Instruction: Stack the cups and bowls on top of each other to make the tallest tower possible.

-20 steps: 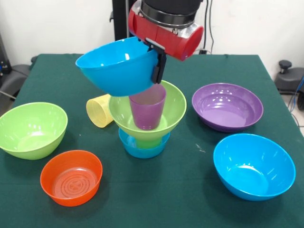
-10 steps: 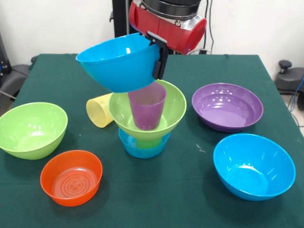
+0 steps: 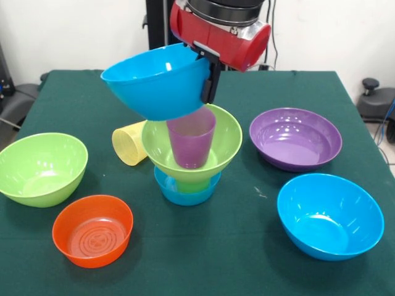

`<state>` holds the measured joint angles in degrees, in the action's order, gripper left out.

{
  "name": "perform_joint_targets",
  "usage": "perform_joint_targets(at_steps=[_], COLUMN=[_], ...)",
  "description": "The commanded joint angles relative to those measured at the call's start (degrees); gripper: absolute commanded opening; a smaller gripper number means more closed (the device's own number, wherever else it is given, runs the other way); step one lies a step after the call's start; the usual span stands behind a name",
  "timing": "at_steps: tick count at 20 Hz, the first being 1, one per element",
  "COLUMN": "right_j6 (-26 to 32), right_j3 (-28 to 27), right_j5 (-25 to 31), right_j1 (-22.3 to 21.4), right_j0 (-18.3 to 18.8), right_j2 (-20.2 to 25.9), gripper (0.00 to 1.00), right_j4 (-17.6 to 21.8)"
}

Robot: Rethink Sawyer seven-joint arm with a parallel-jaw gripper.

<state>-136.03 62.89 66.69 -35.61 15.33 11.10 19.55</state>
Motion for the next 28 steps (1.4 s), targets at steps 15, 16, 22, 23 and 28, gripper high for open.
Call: perform_joint_targets(at_steps=[15, 16, 22, 23, 28], right_j6=[10.1, 10.3, 11.4, 11.4, 12.0], right_j3=[-0.7, -0.8, -2.8, -3.2, -4.2], right_j5=[6.3, 6.4, 7.6, 7.9, 9.9], right_j1=[3.2, 3.2, 3.8, 3.8, 3.2], right_j0=[-3.8, -3.8, -4.0, -4.1, -4.5], right_j2=[2.3, 2.2, 1.3, 1.2, 0.4], gripper=[0.0, 0.0, 0.0, 0.0, 0.0], right_j4=[2.9, 3.1, 5.0, 5.3, 6.9])
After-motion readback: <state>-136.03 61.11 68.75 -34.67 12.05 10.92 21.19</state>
